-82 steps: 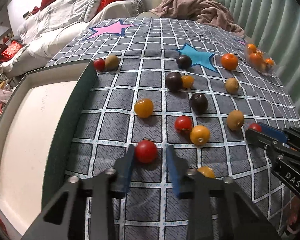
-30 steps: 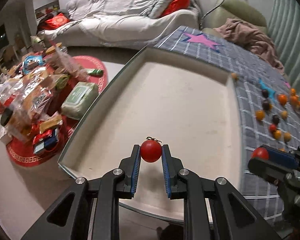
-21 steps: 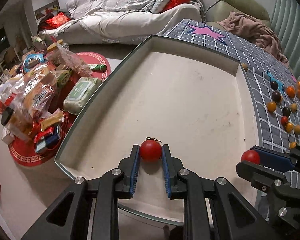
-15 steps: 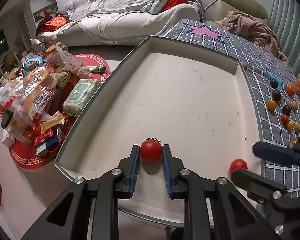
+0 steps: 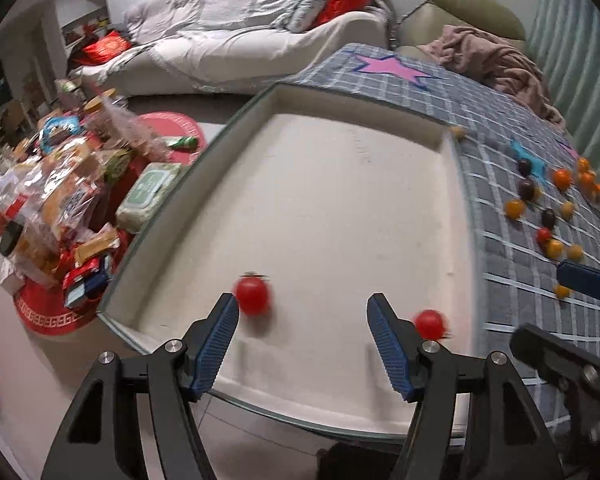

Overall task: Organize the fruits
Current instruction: 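Grasp a yellow tomato with the left tool while the right tool grasps a brown fruit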

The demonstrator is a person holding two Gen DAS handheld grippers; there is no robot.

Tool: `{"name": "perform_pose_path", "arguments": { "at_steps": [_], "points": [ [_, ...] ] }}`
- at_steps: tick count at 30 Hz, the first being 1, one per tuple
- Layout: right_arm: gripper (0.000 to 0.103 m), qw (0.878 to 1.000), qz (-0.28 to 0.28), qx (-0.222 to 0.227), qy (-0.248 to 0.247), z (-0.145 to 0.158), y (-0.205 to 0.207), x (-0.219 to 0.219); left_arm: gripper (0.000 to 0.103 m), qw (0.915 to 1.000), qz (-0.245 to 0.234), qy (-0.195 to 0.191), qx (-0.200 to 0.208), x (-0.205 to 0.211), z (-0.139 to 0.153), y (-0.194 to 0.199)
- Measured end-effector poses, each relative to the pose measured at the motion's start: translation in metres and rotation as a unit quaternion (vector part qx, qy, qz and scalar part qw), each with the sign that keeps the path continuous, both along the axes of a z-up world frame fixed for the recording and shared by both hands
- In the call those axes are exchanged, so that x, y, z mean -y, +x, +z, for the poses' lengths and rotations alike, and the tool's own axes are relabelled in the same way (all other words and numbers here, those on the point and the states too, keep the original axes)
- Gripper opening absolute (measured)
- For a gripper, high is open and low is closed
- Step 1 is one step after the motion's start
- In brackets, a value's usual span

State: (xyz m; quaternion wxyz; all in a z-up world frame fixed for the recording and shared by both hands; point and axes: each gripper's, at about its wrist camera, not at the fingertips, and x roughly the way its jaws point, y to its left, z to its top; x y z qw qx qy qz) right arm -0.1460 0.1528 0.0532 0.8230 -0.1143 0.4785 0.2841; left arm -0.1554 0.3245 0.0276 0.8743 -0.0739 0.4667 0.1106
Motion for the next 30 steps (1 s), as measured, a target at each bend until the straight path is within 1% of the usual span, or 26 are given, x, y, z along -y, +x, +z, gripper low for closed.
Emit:
{"name": "perform_pose_path", "arguments": {
  "at_steps": [6, 10, 13, 14, 15, 18, 22, 30],
  "points": [
    [0.085, 0.997, -0.076, -0.005, -0.001, -0.005, 0.012, 0.066, 0.068, 0.9985, -0.053, -0.002, 0.012, 0.048, 0.013, 0.003],
    [0.085, 0.991, -0.134, -0.011, -0.002, -0.011, 0.026, 0.115, 0.068, 0.9957, -0.091, -0.001, 0.012, 0.087, 0.017, 0.009],
    [0.085, 0.986, -0.166, -0.016, -0.001, -0.016, 0.033, 0.142, 0.069, 0.9929, -0.119, 0.003, 0.004, 0.115, 0.013, 0.014],
    [0.085, 0.985, -0.174, -0.018, 0.0, -0.018, 0.035, 0.149, 0.081, 0.9922, -0.123, 0.017, 0.005, 0.127, 0.012, 0.016],
    [0.085, 0.983, -0.181, -0.019, 0.001, -0.02, 0.038, 0.156, 0.083, 0.9915, -0.129, 0.019, 0.009, 0.133, 0.012, 0.017],
    [0.085, 0.982, -0.19, -0.021, 0.002, -0.026, 0.046, 0.167, 0.083, 0.9891, -0.146, 0.016, 0.001, 0.154, 0.009, 0.02],
    [0.085, 0.982, -0.189, -0.021, 0.005, -0.031, 0.057, 0.168, 0.083, 0.9868, -0.159, 0.029, 0.002, 0.173, 0.005, 0.024],
    [0.085, 0.986, -0.169, -0.014, 0.007, -0.037, 0.072, 0.162, 0.083, 0.9862, -0.162, 0.032, -0.005, 0.195, -0.008, 0.044]
  ]
}}
